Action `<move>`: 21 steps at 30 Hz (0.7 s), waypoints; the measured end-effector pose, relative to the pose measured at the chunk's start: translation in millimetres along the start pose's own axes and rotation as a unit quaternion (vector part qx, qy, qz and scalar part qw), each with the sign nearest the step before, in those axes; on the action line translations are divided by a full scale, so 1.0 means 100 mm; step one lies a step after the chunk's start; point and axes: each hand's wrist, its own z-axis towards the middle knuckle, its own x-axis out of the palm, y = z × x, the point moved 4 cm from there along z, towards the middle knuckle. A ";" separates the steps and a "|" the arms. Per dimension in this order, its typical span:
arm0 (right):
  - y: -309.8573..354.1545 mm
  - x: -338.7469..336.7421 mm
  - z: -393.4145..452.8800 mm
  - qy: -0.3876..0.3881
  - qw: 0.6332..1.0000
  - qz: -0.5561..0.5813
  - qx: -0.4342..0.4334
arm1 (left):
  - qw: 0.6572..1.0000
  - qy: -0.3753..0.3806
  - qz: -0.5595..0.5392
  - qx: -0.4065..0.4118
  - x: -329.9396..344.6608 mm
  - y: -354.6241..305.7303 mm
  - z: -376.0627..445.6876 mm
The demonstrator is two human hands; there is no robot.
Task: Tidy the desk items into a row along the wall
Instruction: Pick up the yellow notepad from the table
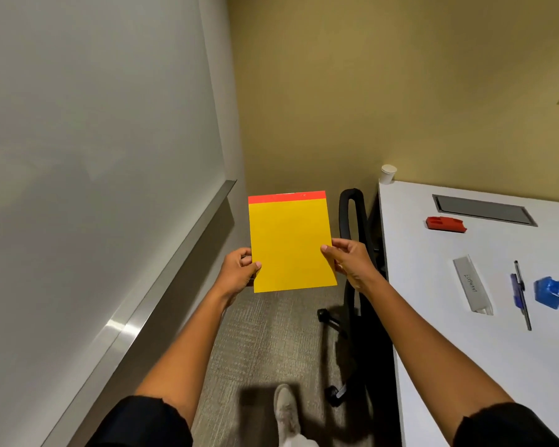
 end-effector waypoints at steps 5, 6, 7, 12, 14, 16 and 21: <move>0.06 -0.13 0.72 -0.034 0.999 0.011 -0.003 | 0.998 0.026 0.044 0.030 0.05 -0.16 0.86; 0.07 -0.17 0.90 -0.042 0.999 0.015 -0.003 | 0.998 0.028 0.043 0.034 0.08 -0.21 1.07; 0.10 -0.21 1.09 -0.049 0.999 0.019 -0.004 | 0.998 0.030 0.041 0.037 0.11 -0.28 1.28; 0.28 -0.55 2.04 -0.076 0.996 0.052 -0.004 | 0.995 0.069 0.045 0.051 0.37 -0.63 2.38; 0.36 -0.69 2.33 -0.094 0.993 0.066 -0.001 | 0.994 0.081 0.047 0.058 0.50 -0.79 2.79; 0.43 -0.85 2.62 -0.115 0.990 0.081 0.001 | 0.993 0.088 0.053 0.065 0.66 -0.94 3.20; 0.47 -1.21 3.12 -0.162 0.982 0.092 0.010 | 0.989 0.118 0.070 0.058 1.06 -1.03 3.99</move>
